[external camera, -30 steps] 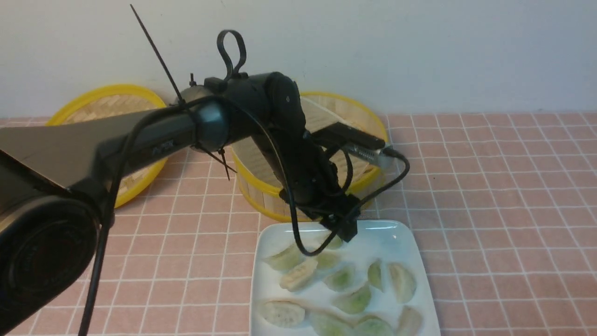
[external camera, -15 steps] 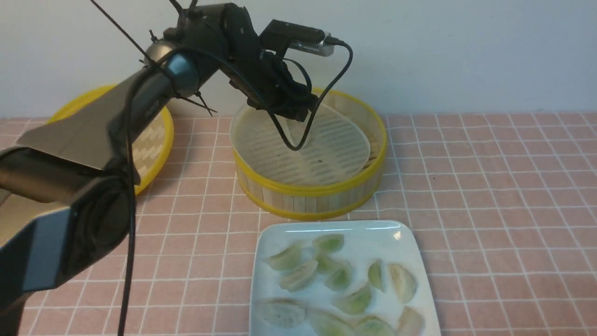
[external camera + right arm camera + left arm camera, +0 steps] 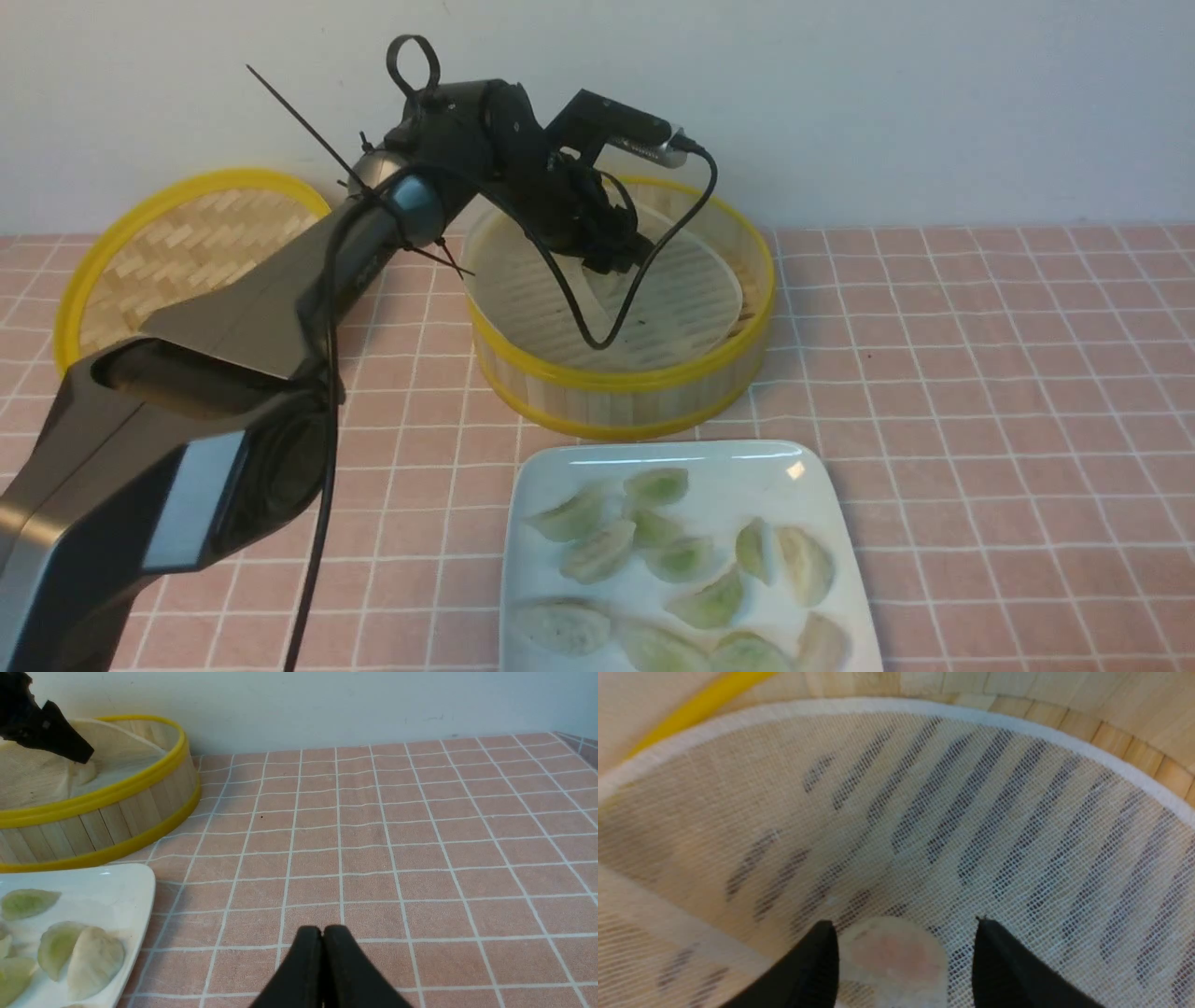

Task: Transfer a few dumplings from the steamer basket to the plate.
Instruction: Use the left arm to grab a dumpling from the steamer, then use the left arm to put the dumpling into the plate

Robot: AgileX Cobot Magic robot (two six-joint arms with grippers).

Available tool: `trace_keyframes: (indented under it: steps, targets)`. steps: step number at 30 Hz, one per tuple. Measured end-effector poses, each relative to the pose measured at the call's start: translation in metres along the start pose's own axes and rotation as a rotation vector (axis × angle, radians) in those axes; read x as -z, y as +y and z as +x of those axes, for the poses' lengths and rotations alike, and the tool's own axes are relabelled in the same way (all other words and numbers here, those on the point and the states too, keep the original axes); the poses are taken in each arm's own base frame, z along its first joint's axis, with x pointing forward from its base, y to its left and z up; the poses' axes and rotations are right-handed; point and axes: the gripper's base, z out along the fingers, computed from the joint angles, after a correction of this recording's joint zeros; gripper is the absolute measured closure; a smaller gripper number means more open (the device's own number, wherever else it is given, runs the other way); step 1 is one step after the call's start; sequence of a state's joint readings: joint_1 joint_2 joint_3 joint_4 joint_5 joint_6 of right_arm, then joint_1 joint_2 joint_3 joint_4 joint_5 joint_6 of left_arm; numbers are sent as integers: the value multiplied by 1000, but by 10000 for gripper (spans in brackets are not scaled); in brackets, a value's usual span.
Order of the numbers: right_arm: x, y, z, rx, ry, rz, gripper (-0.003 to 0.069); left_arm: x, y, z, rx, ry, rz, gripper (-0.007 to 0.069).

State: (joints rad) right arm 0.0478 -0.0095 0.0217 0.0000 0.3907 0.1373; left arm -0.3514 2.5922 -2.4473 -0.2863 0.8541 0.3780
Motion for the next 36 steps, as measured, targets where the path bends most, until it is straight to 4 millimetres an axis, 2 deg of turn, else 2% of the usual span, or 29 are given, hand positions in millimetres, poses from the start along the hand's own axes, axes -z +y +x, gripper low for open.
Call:
trace_keyframes:
  steps: [9,11,14,17,20,25,32,36]
  targets:
    - [0,0,0,0,0,0,672,-14,1,7,-3,0,-5,243]
    - [0,0,0,-1,0,0,672,-14,1,7,-3,4,-4,277]
    - [0,0,0,-4,0,0,672,-14,0,10,12,37,11,412]
    - [0,0,0,-4,0,0,672,-6,-2,5,11,52,23,427]
    - [0,0,0,-4,0,0,672,9,-5,-7,10,53,42,428]
    - [0,0,0,-4,0,0,672,46,-11,-28,4,36,60,428]
    - [0,0,0,-4,0,0,672,105,-21,-58,79,-72,69,431]
    - [0,0,0,-4,0,0,672,146,-39,-71,103,-95,131,431]
